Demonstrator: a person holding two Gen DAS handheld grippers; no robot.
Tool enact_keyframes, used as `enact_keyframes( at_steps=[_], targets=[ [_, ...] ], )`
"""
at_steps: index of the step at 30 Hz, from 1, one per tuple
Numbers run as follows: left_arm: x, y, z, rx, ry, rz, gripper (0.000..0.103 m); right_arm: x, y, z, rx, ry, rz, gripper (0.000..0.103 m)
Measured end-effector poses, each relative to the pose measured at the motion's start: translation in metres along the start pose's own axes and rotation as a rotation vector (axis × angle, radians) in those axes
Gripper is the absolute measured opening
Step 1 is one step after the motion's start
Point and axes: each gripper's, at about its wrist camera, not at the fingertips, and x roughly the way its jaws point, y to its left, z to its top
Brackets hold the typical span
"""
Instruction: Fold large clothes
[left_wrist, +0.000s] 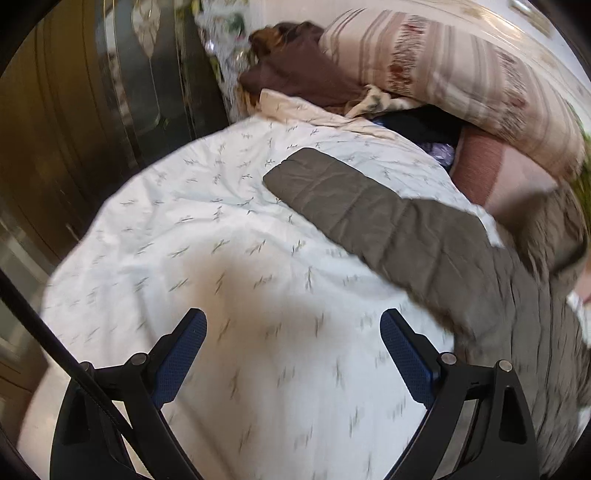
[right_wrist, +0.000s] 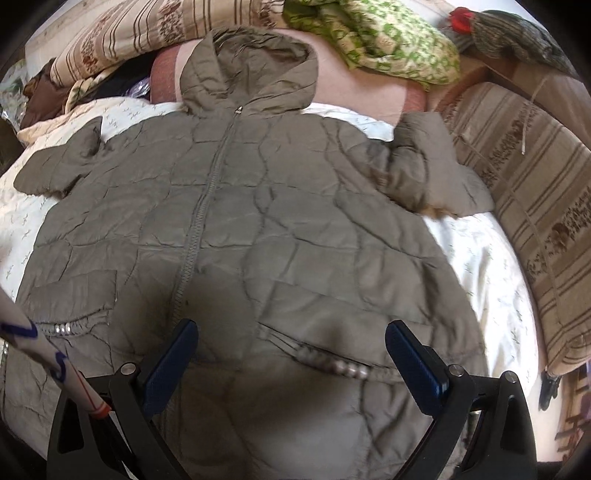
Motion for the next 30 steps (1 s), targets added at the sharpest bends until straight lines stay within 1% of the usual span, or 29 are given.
enact_keyframes(
  at_steps=[2, 4, 7, 8, 10, 12, 14, 17, 21, 22, 24, 25, 26, 28, 29, 30],
  targets=[
    [0.026, 0.007, 0.019, -0.037, 0.024, -0.026, 0.095, 0.008, 0.004, 0.003, -0.002, 0.019, 0.0, 0.103],
    [0.057, 0.014, 0.04, -0.079, 0.053, -0.072, 0.094, 0.014, 0.004, 0.006, 0.003, 0.028, -0.003, 0.103],
    [0.096, 0.024, 0.065, -0.169, 0.098, -0.152, 0.094, 0.022, 0.003, 0.01, 0.006, 0.036, -0.021, 0.103],
    [0.112, 0.029, 0.075, -0.214, 0.12, -0.183, 0.094, 0.024, 0.002, 0.01, 0.01, 0.04, -0.026, 0.103],
    [0.134, 0.035, 0.084, -0.275, 0.148, -0.237, 0.094, 0.031, -0.002, 0.013, 0.026, 0.05, -0.038, 0.103],
    [0.158, 0.039, 0.093, -0.33, 0.175, -0.268, 0.094, 0.037, -0.004, 0.015, 0.044, 0.063, -0.043, 0.103],
    [0.177, 0.042, 0.1, -0.368, 0.187, -0.285, 0.094, 0.043, -0.008, 0.018, 0.069, 0.072, -0.04, 0.103],
    [0.199, 0.042, 0.106, -0.395, 0.191, -0.31, 0.094, 0.048, -0.009, 0.022, 0.083, 0.067, -0.045, 0.103],
    [0.211, 0.036, 0.119, -0.374, 0.165, -0.325, 0.094, 0.052, -0.007, 0.027, 0.077, 0.051, -0.063, 0.103],
    [0.214, 0.034, 0.122, -0.369, 0.159, -0.325, 0.094, 0.054, -0.006, 0.028, 0.076, 0.052, -0.068, 0.103],
    [0.22, 0.028, 0.126, -0.351, 0.169, -0.282, 0.094, 0.059, -0.006, 0.029, 0.076, 0.059, -0.076, 0.103],
    [0.222, 0.022, 0.128, -0.334, 0.184, -0.239, 0.086, 0.062, -0.006, 0.03, 0.078, 0.066, -0.08, 0.103],
    [0.222, 0.014, 0.13, -0.293, 0.196, -0.155, 0.078, 0.064, -0.007, 0.03, 0.08, 0.072, -0.082, 0.103],
    [0.218, 0.001, 0.133, -0.221, 0.206, -0.052, 0.035, 0.068, -0.007, 0.03, 0.086, 0.084, -0.087, 0.103],
    [0.215, -0.003, 0.134, -0.2, 0.215, -0.039, 0.028, 0.069, -0.008, 0.03, 0.087, 0.083, -0.087, 0.103],
    [0.209, -0.005, 0.135, -0.193, 0.22, -0.052, 0.019, 0.068, -0.008, 0.03, 0.087, 0.08, -0.087, 0.102]
  ],
)
